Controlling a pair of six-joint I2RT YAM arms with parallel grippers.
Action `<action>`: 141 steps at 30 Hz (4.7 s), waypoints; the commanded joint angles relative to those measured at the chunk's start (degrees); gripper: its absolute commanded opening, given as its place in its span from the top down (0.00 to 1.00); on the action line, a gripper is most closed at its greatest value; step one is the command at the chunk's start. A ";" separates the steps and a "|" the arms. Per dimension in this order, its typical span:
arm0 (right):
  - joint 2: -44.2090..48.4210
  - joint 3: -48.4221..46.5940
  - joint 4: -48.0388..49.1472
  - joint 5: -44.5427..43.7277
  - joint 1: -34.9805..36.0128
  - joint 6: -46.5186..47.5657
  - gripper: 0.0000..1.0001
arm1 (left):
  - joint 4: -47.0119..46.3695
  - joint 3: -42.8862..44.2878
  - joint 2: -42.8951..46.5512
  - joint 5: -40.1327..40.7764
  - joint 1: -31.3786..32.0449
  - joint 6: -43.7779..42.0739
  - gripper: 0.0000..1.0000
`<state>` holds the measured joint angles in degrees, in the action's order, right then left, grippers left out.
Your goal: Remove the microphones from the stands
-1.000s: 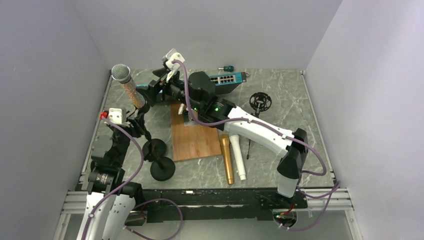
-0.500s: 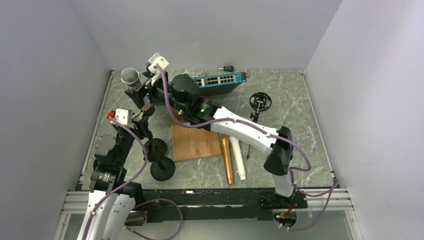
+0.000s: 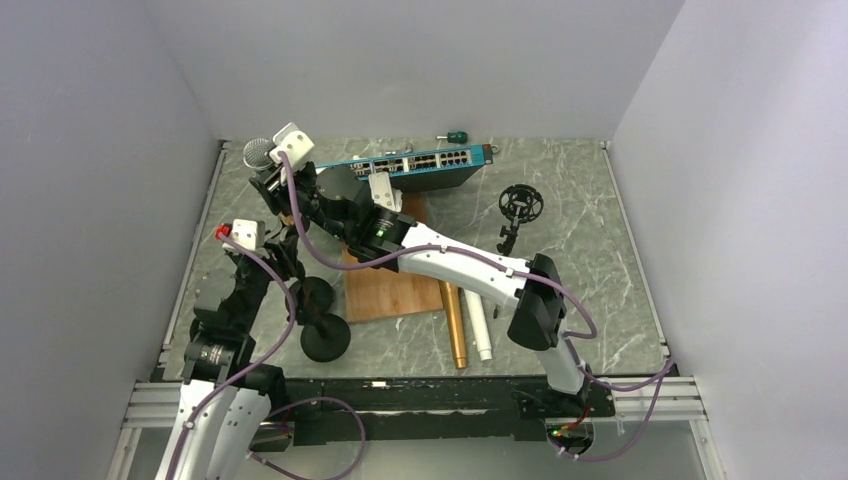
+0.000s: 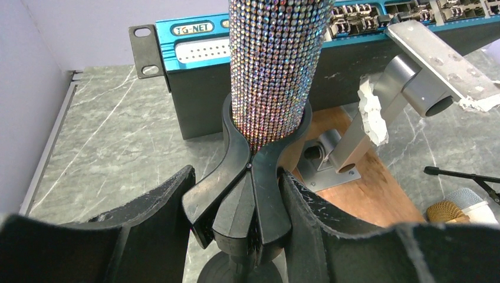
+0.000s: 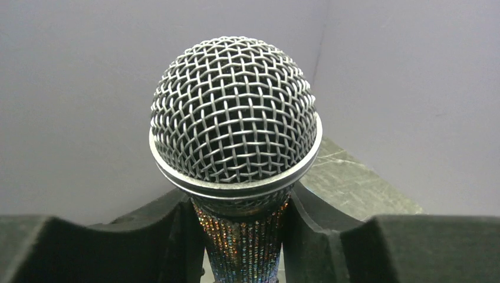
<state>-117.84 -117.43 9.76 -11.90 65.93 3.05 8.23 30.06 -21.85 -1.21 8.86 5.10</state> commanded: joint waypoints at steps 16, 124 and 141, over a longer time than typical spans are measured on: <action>0.92 -0.23 9.51 8.33 -0.84 2.28 1.00 | 11.63 -3.47 -1.09 8.88 0.19 13.33 1.00; 67.74 70.08 -32.94 11.39 -6.67 -42.12 1.00 | 24.88 21.42 -5.69 -8.86 0.10 7.47 0.01; 59.36 60.16 -62.02 -19.85 -6.47 -42.69 1.00 | 28.60 28.11 -4.97 -18.81 0.10 9.70 0.01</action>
<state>-67.05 -54.06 -49.10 -24.51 59.22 -40.14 37.65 55.72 -26.96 -18.24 9.02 13.45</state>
